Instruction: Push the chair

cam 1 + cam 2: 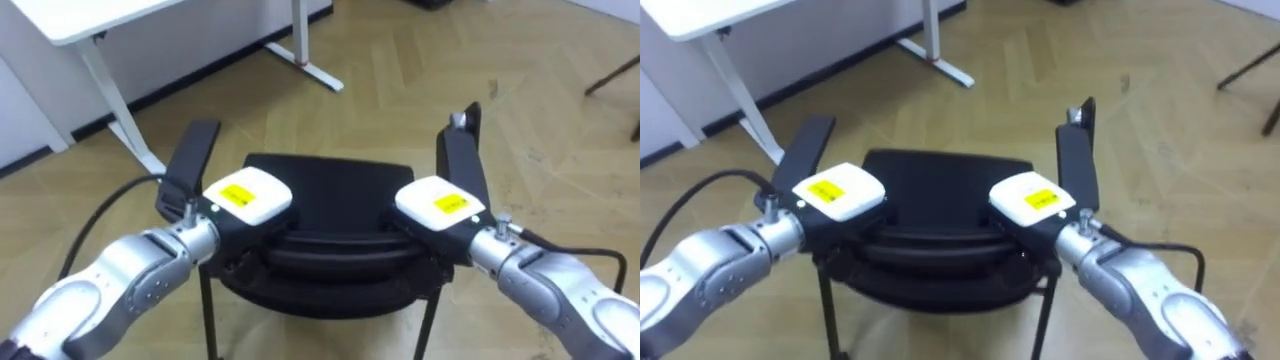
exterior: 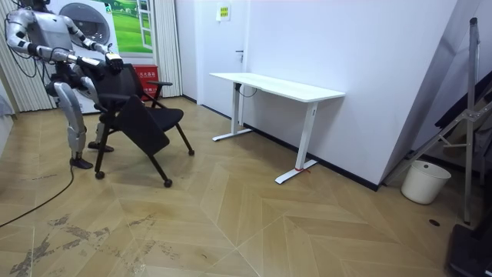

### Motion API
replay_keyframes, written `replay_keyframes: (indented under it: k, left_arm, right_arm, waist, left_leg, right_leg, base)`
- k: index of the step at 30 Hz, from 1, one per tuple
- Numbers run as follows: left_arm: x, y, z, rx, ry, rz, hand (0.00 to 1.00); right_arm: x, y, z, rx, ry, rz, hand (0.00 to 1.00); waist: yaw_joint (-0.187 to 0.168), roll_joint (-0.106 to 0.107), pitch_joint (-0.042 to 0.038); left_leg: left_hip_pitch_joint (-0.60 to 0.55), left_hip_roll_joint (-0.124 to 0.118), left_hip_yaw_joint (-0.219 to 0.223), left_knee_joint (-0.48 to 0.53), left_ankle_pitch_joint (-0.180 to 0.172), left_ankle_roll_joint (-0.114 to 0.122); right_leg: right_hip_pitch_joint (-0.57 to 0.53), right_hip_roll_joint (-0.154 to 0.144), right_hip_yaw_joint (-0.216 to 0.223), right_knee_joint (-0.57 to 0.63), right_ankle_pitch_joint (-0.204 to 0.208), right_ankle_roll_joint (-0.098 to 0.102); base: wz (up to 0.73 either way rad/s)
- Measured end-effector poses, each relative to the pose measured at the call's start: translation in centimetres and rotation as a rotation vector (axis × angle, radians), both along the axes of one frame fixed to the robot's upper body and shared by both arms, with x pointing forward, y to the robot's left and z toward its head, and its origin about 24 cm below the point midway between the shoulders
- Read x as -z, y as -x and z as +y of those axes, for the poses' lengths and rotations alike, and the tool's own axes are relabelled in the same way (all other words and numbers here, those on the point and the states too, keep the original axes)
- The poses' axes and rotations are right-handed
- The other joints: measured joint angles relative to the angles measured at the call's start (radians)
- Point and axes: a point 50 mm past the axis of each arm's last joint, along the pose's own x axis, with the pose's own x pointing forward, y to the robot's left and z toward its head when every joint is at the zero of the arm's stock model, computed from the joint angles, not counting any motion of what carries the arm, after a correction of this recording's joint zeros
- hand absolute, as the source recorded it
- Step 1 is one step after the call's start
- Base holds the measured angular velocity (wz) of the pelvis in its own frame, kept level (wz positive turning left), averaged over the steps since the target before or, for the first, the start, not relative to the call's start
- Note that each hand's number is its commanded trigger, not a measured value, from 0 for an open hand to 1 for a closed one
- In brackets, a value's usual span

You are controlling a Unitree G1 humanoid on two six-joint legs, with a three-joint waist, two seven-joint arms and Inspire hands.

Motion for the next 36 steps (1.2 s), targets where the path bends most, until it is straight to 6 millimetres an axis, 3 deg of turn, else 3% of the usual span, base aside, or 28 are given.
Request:
replay_keyframes:
  k: [1,3,5,6,7,8,10,12,14,15,16,18,19,20,21,23,25,27,28,29,30,32,33,34,36]
  left_arm:
    - [0.1,0.1,0.0,-0.002,-0.001,0.006,1.00]
    - [0.2,0.2,-0.1,0.000,0.007,0.010,1.00]
    - [0.2,0.2,-0.4,0.001,0.026,0.014,1.00]
    - [0.2,0.2,-0.4,0.003,0.029,0.015,1.00]
    - [0.1,0.2,-0.5,0.007,0.034,0.013,1.00]
    - [0.1,0.2,-0.5,0.014,0.031,0.011,1.00]
    - [0.0,0.2,-0.4,0.013,0.028,0.009,1.00]
    - [-0.2,0.2,-0.4,0.019,0.028,-0.002,1.00]
    - [-0.3,0.1,-0.4,0.021,0.028,-0.009,1.00]
    - [-0.4,0.1,-0.4,0.019,0.029,-0.010,1.00]
    - [-0.4,0.0,-0.5,0.020,0.030,-0.014,1.00]
    - [-0.6,-0.1,-0.5,0.020,0.039,-0.027,1.00]
    - [-0.7,-0.1,-0.5,0.021,0.044,-0.033,1.00]
    - [-0.6,-0.1,-0.6,0.023,0.043,-0.032,1.00]
    - [-0.6,0.0,-0.6,0.024,0.042,-0.028,1.00]
    - [-0.3,0.1,-0.8,0.029,0.037,-0.009,1.00]
    - [-0.2,0.2,-0.9,0.037,0.033,-0.002,1.00]
    - [0.0,0.2,-0.8,0.037,0.033,-0.002,1.00]
    - [-0.1,0.2,-0.8,0.037,0.034,-0.005,1.00]
    - [0.0,0.2,-0.8,0.040,0.035,-0.003,1.00]
    - [0.0,0.2,-0.8,0.041,0.034,-0.003,1.00]
    - [-0.1,0.2,-0.9,0.043,0.039,-0.006,1.00]
    - [-0.1,0.2,-0.9,0.043,0.038,-0.007,1.00]
    - [-0.1,0.2,-0.8,0.043,0.037,-0.011,1.00]
    - [-0.2,0.1,-0.8,0.045,0.038,-0.016,1.00]
  right_arm:
    - [0.0,0.0,0.0,-0.007,-0.001,-0.007,1.00]
    - [-0.1,0.0,-0.2,-0.017,0.004,-0.023,1.00]
    - [-0.3,0.0,-0.5,-0.020,0.006,-0.041,1.00]
    - [-0.4,0.0,-0.7,-0.022,0.011,-0.046,1.00]
    - [-0.5,0.1,-0.8,-0.029,0.014,-0.054,1.00]
    - [-0.6,0.1,-0.9,-0.031,0.017,-0.060,1.00]
    - [-0.6,0.1,-0.8,-0.032,0.011,-0.065,1.00]
    - [-0.7,0.1,-0.8,-0.035,0.016,-0.074,1.00]
    - [-0.8,0.0,-0.8,-0.032,0.014,-0.080,1.00]
    - [-0.9,0.0,-0.8,-0.032,0.015,-0.083,1.00]
    - [-1.1,-0.1,-0.9,-0.031,0.017,-0.090,1.00]
    - [-1.6,-0.2,-1.0,-0.030,0.028,-0.104,1.00]
    - [-1.8,-0.2,-0.9,-0.033,0.024,-0.110,1.00]
    - [-1.7,-0.2,-0.9,-0.034,0.024,-0.105,1.00]
    - [-1.7,-0.1,-0.9,-0.034,0.025,-0.101,1.00]
    - [-1.0,0.3,-1.2,-0.028,0.019,-0.081,1.00]
    - [-0.6,0.6,-1.3,-0.026,0.012,-0.065,1.00]
    - [-0.4,0.7,-1.4,-0.028,0.003,-0.066,1.00]
    - [-0.4,0.7,-1.4,-0.027,0.002,-0.069,1.00]
    - [-0.4,0.7,-1.4,-0.029,0.004,-0.071,1.00]
    - [-0.4,0.7,-1.4,-0.030,0.001,-0.071,1.00]
    - [-0.4,0.8,-1.3,-0.032,-0.003,-0.074,1.00]
    - [-0.4,0.8,-1.3,-0.032,-0.003,-0.073,1.00]
    - [-0.4,0.8,-1.2,-0.035,-0.006,-0.076,1.00]
    - [-0.5,0.8,-1.2,-0.041,-0.005,-0.081,1.00]
  waist:
    - [0.006,0.003,0.0019]
    - [0.001,0.007,0.0009]
    - [0.008,0.011,0.0013]
    - [0.011,0.012,0.0011]
    - [0.016,0.022,-0.0009]
    - [0.016,0.027,-0.0054]
    - [0.017,0.024,-0.0148]
    - [0.020,0.007,-0.0085]
    - [0.017,0.002,-0.0098]
    - [0.009,0.001,-0.0102]
    - [0.005,-0.003,-0.0129]
    - [0.004,-0.004,-0.0135]
    - [-0.004,-0.004,-0.0135]
    - [-0.023,-0.010,-0.0134]
    - [-0.034,-0.011,-0.0132]
    - [-0.052,-0.005,-0.0129]
    - [-0.053,0.000,-0.0094]
    - [-0.060,0.008,-0.0074]
    - [-0.062,0.013,-0.0045]
    - [-0.059,0.020,0.0000]
    - [-0.059,0.024,0.0020]
    - [-0.062,0.026,0.0024]
    - [-0.061,0.025,0.0020]
    - [-0.063,0.026,0.0022]
    - [-0.072,0.028,-0.0003]
  left_leg:
    - [-0.032,0.008,-0.005,0.046,0.038,0.004]
    - [-0.082,-0.025,-0.003,0.031,0.007,0.021]
    - [-0.130,-0.080,0.045,-0.114,-0.003,0.026]
    - [-0.131,-0.092,0.059,-0.172,0.002,0.026]
    - [-0.126,-0.121,0.060,-0.304,0.019,0.024]
    - [-0.122,-0.144,0.056,-0.402,0.060,0.053]
    - [-0.091,-0.174,0.054,-0.441,0.100,0.080]
    - [-0.059,-0.196,0.063,-0.464,0.119,0.109]
    - [-0.047,-0.222,0.069,-0.449,0.094,0.131]
    - [-0.044,-0.223,0.068,-0.445,0.085,0.134]
    - [-0.038,-0.237,0.076,-0.441,0.063,0.145]
    - [-0.035,-0.257,0.091,-0.429,0.035,0.163]
    - [-0.030,-0.267,0.102,-0.414,0.022,0.171]
    - [-0.013,-0.280,0.105,-0.407,0.003,0.182]
    - [-0.001,-0.289,0.099,-0.407,-0.005,0.187]
    - [0.044,-0.288,0.085,-0.409,-0.033,0.199]
    - [0.076,-0.284,0.075,-0.409,-0.058,0.203]
    - [0.091,-0.280,0.075,-0.406,-0.080,0.211]
    - [0.103,-0.280,0.075,-0.407,-0.093,0.214]
    - [0.119,-0.276,0.075,-0.403,-0.113,0.219]
    - [0.124,-0.274,0.075,-0.401,-0.122,0.221]
    - [0.148,-0.272,0.076,-0.402,-0.136,0.214]
    - [0.155,-0.272,0.076,-0.402,-0.140,0.214]
    - [0.164,-0.272,0.075,-0.403,-0.150,0.212]
    - [0.173,-0.272,0.063,-0.406,-0.164,0.209]
  right_leg:
    - [0.015,0.006,0.004,0.000,-0.003,-0.013]
    - [0.017,0.007,-0.001,-0.001,-0.008,-0.023]
    - [0.017,0.003,-0.005,-0.004,-0.013,-0.029]
    - [0.015,0.003,-0.007,-0.005,-0.016,-0.031]
    - [0.014,0.006,-0.010,-0.005,-0.025,-0.032]
    - [0.017,0.008,-0.007,-0.001,-0.038,-0.026]
    - [0.026,-0.002,0.019,-0.001,-0.052,-0.004]
    - [0.045,-0.017,0.035,-0.012,-0.056,0.011]
    - [0.077,-0.034,0.039,-0.037,-0.061,0.031]
    - [0.085,-0.039,0.037,-0.041,-0.062,0.037]
    - [0.087,-0.059,0.036,-0.028,-0.070,0.051]
    - [0.037,-0.102,0.029,0.107,-0.069,0.070]
    - [-0.016,-0.139,0.033,0.244,-0.039,0.101]
    - [-0.069,-0.173,0.044,0.381,0.025,0.114]
    - [-0.089,-0.185,0.049,0.436,0.067,0.110]
    - [-0.164,-0.195,0.087,0.587,0.286,0.110]
    - [-0.203,-0.187,0.108,0.653,0.372,0.122]
    - [-0.255,-0.185,0.112,0.715,0.343,0.122]
    - [-0.282,-0.177,0.111,0.711,0.301,0.116]
    - [-0.299,-0.160,0.111,0.669,0.256,0.123]
    - [-0.307,-0.150,0.107,0.638,0.236,0.122]
    - [-0.337,-0.116,0.104,0.454,0.177,0.112]
    - [-0.342,-0.105,0.104,0.398,0.168,0.112]
    - [-0.350,-0.078,0.112,0.275,0.165,0.111]
    - [-0.342,-0.045,0.126,0.073,0.192,0.088]
  base:
    - [0.09]
    - [0.07]
    - [-0.10]
    - [-0.20]
    - [-0.17]
    - [-0.16]
    - [-0.13]
    - [-0.19]
    - [-0.09]
    - [0.04]
    - [-0.08]
    - [-0.15]
    - [0.05]
    - [0.16]
    - [0.23]
    - [0.08]
    - [-0.08]
    - [-0.05]
    - [-0.08]
    - [-0.10]
    - [-0.08]
    - [0.00]
    - [0.00]
    - [0.09]
    - [0.21]
